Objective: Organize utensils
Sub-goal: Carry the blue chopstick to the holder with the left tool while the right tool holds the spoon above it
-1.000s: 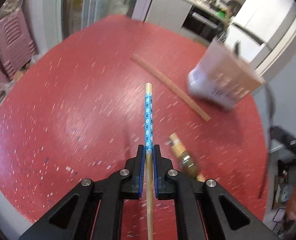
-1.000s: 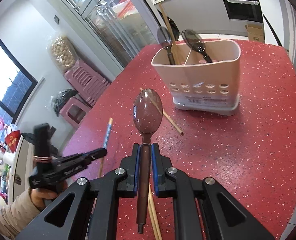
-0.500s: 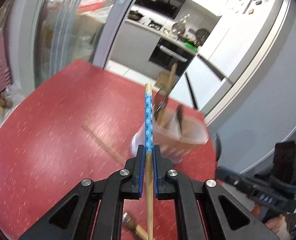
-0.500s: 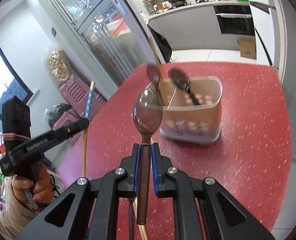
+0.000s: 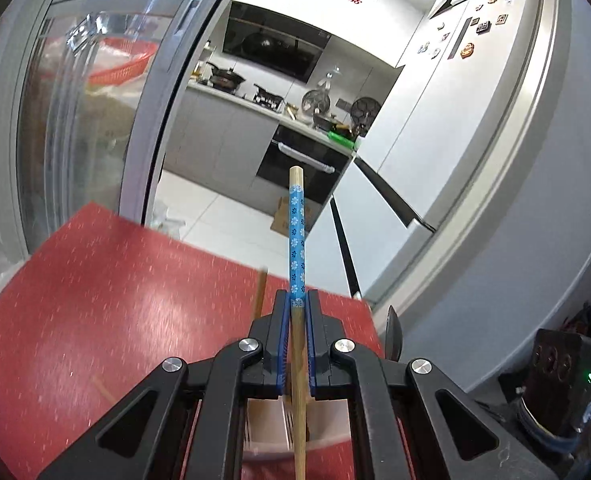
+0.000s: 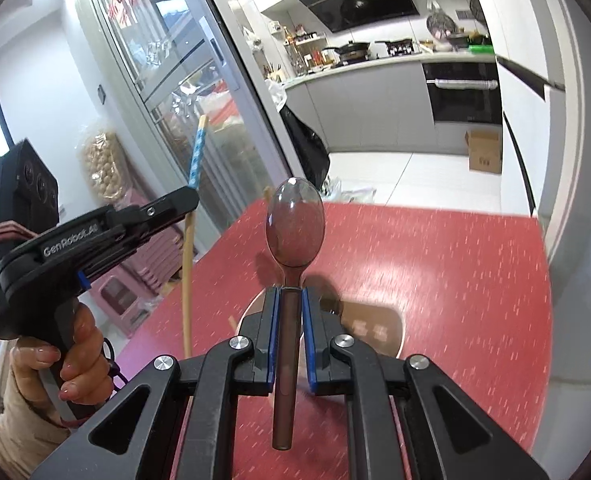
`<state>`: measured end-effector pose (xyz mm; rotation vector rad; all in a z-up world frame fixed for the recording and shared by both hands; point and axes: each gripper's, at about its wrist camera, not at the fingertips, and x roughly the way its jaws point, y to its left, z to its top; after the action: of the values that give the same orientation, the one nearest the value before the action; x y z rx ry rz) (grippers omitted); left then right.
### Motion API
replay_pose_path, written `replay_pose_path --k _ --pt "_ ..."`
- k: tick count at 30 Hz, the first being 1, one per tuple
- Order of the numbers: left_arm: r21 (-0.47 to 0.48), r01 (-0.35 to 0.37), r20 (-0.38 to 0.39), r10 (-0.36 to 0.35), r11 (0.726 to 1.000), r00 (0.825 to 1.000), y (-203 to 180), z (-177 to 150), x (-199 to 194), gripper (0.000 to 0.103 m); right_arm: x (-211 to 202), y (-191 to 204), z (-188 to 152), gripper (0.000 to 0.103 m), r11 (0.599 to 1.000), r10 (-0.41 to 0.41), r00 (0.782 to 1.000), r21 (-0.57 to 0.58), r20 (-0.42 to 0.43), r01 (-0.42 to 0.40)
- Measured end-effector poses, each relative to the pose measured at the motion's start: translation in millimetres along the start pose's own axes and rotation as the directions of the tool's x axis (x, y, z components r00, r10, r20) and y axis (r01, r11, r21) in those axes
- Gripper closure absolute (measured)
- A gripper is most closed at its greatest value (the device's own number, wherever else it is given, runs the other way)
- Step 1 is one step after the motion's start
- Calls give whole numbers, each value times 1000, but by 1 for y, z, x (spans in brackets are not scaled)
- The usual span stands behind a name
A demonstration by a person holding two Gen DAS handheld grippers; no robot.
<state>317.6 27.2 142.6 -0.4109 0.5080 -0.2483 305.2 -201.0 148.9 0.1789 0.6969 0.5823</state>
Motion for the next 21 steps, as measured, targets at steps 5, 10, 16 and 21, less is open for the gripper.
replay_pose_path --k 5,10,16,21 --pt "27 -35 69 33 999 997 -4 9 28 68 23 -10 18 91 999 -16 999 -30 36 17" --pt "54 -64 144 56 996 988 -6 10 48 68 39 -17 21 91 997 -32 996 -65 79 37" --pt "57 -100 219 85 993 972 -5 -7 58 68 61 -8 4 91 973 -98 985 -194 141 124" --pt "107 -153 248 123 982 961 -7 -29 55 68 70 -1 -15 91 952 -132 978 -256 162 170"
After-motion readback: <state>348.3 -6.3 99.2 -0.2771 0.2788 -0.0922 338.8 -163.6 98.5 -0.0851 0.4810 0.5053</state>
